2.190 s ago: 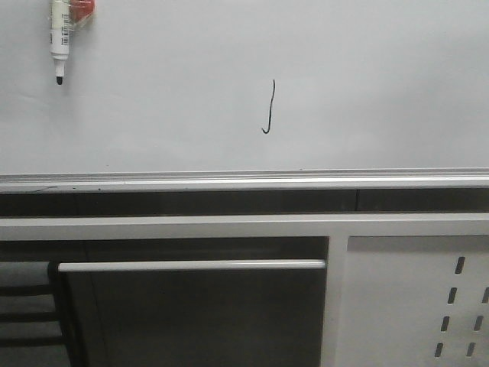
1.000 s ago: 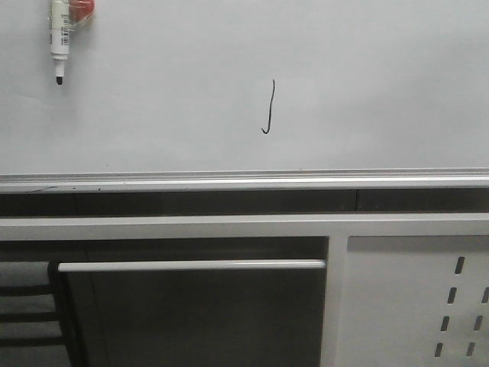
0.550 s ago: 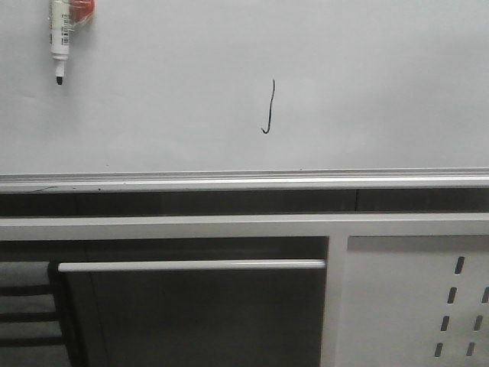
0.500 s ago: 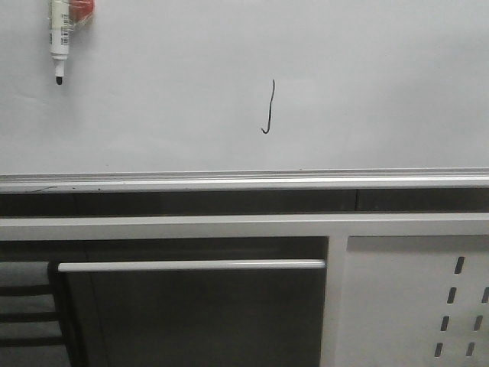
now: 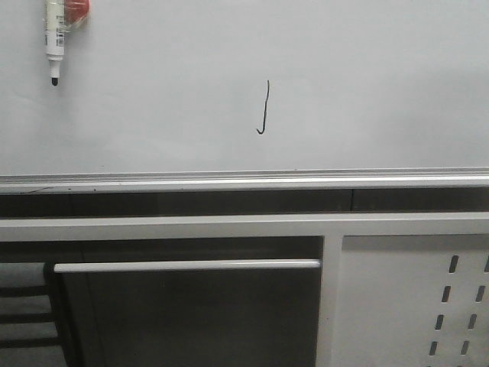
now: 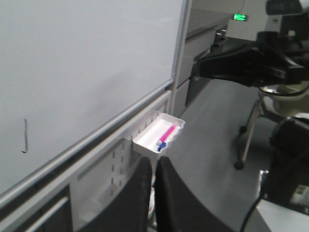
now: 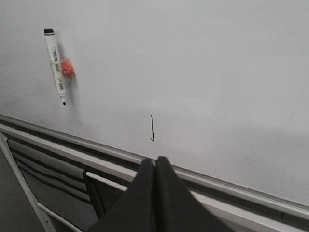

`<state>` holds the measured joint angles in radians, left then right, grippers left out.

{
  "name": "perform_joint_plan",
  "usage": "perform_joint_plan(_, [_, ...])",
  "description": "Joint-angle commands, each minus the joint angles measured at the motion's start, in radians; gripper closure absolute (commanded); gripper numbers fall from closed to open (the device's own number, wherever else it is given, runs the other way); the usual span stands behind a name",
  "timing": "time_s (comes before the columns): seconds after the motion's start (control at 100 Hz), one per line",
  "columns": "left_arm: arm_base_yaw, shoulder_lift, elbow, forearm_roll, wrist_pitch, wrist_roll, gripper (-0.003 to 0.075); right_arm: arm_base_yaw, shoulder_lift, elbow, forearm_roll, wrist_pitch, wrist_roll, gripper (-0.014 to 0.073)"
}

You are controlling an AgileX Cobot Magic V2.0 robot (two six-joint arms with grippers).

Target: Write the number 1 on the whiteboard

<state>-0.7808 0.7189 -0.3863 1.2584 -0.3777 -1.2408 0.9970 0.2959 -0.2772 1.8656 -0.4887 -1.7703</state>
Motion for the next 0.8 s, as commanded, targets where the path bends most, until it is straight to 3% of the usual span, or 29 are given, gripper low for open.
perform_joint_plan(0.0, [-0.01, -0.006, 0.008, 0.001, -0.088, -0.034, 0.0741, -0.002, 0.003, -0.007, -0.001, 0.01, 0.015, 0.0657])
perform_joint_plan(0.1, [-0.01, -0.006, 0.049, 0.008, -0.086, -0.034, 0.0741, -0.002, 0.003, 0.01, -0.001, -0.044, 0.026, 0.0657])
perform_joint_plan(0.36, [-0.01, -0.006, 0.133, 0.019, -0.059, -0.023, 0.0741, -0.002, 0.003, 0.033, -0.001, -0.022, 0.026, 0.0657])
perform_joint_plan(0.79, [-0.01, -0.006, 0.137, 0.019, -0.048, -0.023, 0.0741, -0.002, 0.003, 0.033, -0.001, -0.016, 0.026, 0.0657])
